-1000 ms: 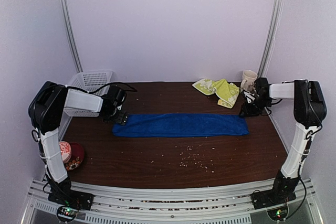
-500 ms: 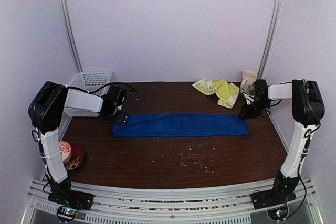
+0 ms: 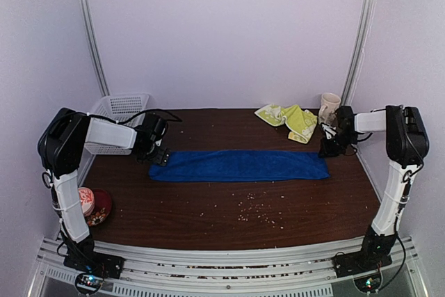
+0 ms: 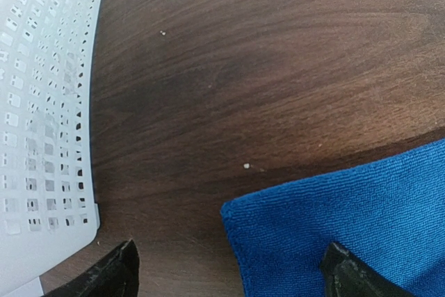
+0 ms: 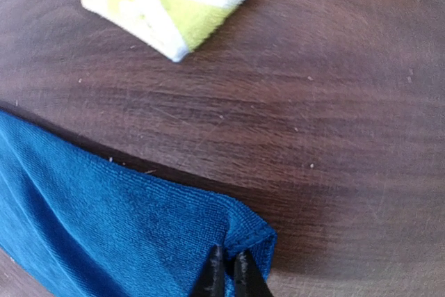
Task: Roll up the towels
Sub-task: Move the towel to the center of the board.
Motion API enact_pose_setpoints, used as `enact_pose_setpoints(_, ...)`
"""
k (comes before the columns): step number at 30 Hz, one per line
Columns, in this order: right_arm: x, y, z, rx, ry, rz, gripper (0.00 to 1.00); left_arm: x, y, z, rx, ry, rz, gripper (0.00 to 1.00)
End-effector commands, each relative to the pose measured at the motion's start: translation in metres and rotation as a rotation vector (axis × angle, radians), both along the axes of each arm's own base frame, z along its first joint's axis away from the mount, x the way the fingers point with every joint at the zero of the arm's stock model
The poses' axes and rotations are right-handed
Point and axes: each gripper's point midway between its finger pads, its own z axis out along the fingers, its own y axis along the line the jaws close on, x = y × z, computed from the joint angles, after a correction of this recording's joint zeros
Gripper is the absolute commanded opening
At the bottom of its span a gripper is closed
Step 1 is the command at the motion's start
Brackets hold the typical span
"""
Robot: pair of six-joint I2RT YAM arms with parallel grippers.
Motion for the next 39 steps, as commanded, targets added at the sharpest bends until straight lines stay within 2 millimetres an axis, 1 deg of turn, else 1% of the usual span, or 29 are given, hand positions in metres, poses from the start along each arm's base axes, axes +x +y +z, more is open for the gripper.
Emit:
enact_pose_setpoints(1, 0.009, -0.009, 0.004, -0.026, -0.026, -0.033, 0.00, -0.010, 0.009, -0.020, 0.062, 0.064, 0.012, 0.94)
enact_pose_setpoints(4, 0.014, -0.015, 0.013, -0.056, -0.059, -0.049, 0.00, -0.010, 0.014, -0.019, 0.097, 0.065, 0.023, 0.93)
enact_pose_setpoints(8, 0.022, -0.020, 0.031, -0.078, -0.114, -0.064, 0.00, -0.012, 0.021, -0.019, 0.146, 0.068, 0.034, 0.92)
enact_pose_setpoints(11, 0.025, -0.021, 0.038, -0.084, -0.134, -0.070, 0.00, -0.013, 0.024, -0.021, 0.167, 0.071, 0.038, 0.92)
enact_pose_setpoints(16, 0.028, -0.024, 0.040, -0.097, -0.145, -0.085, 0.00, -0.013, 0.026, -0.023, 0.186, 0.074, 0.042, 0.92)
enact_pose_setpoints(19, 0.031, -0.031, 0.041, -0.127, -0.154, -0.108, 0.00, -0.013, 0.028, -0.025, 0.202, 0.076, 0.043, 0.92)
enact_pose_setpoints(23, 0.038, -0.038, 0.041, -0.158, -0.159, -0.127, 0.00, -0.013, 0.030, -0.025, 0.217, 0.077, 0.045, 0.92)
enact_pose_setpoints(29, 0.051, -0.041, 0.044, -0.176, -0.175, -0.128, 0.00, -0.013, 0.032, -0.027, 0.232, 0.080, 0.044, 0.92)
enact_pose_setpoints(33, 0.055, -0.041, 0.039, -0.180, -0.160, -0.120, 0.00, -0.012, 0.031, -0.028, 0.237, 0.084, 0.040, 0.93)
enact_pose_setpoints(36, 0.054, -0.040, 0.032, -0.183, -0.141, -0.110, 0.00, -0.010, 0.031, -0.028, 0.237, 0.081, 0.041, 0.94)
enact_pose_setpoints(38, 0.052, -0.043, 0.030, -0.199, -0.137, -0.114, 0.00, -0.008, 0.030, -0.025, 0.237, 0.076, 0.042, 0.96)
enact_pose_setpoints(39, 0.052, -0.045, 0.030, -0.209, -0.139, -0.116, 0.05, -0.007, 0.029, -0.024, 0.238, 0.073, 0.043, 0.96)
